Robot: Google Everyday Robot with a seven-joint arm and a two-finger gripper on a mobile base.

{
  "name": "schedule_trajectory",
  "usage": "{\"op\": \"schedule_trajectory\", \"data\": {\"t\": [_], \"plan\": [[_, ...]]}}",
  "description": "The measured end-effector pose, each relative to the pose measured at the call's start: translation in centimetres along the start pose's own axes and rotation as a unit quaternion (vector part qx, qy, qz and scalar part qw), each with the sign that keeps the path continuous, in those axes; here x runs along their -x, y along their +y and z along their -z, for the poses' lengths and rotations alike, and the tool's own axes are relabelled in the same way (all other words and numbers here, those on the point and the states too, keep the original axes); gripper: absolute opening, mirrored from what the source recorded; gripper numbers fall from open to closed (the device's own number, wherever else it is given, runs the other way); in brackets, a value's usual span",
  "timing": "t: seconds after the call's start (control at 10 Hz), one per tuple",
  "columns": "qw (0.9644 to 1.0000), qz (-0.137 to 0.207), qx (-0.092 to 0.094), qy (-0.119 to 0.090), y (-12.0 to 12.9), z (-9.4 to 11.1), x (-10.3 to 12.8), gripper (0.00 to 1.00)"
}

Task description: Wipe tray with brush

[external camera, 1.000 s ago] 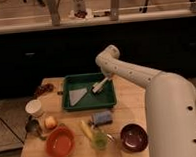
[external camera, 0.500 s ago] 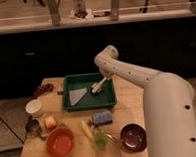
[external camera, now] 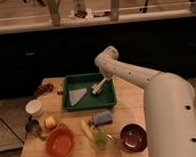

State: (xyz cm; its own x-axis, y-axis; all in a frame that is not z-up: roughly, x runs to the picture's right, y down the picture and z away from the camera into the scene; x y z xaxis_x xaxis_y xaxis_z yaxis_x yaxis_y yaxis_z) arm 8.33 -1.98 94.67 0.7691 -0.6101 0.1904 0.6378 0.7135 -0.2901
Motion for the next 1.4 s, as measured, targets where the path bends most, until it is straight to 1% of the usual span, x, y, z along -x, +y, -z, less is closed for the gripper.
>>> {"op": "schedule_trajectory", "data": {"t": [0.7,1.4], "plan": [[0.9995,0.03,-0.008,-0.003,-0.41,-0.32,0.03,0.05],[0.9981,0.06,-0.015,-0.006,-0.82,-0.65,0.12,0.05]]}}
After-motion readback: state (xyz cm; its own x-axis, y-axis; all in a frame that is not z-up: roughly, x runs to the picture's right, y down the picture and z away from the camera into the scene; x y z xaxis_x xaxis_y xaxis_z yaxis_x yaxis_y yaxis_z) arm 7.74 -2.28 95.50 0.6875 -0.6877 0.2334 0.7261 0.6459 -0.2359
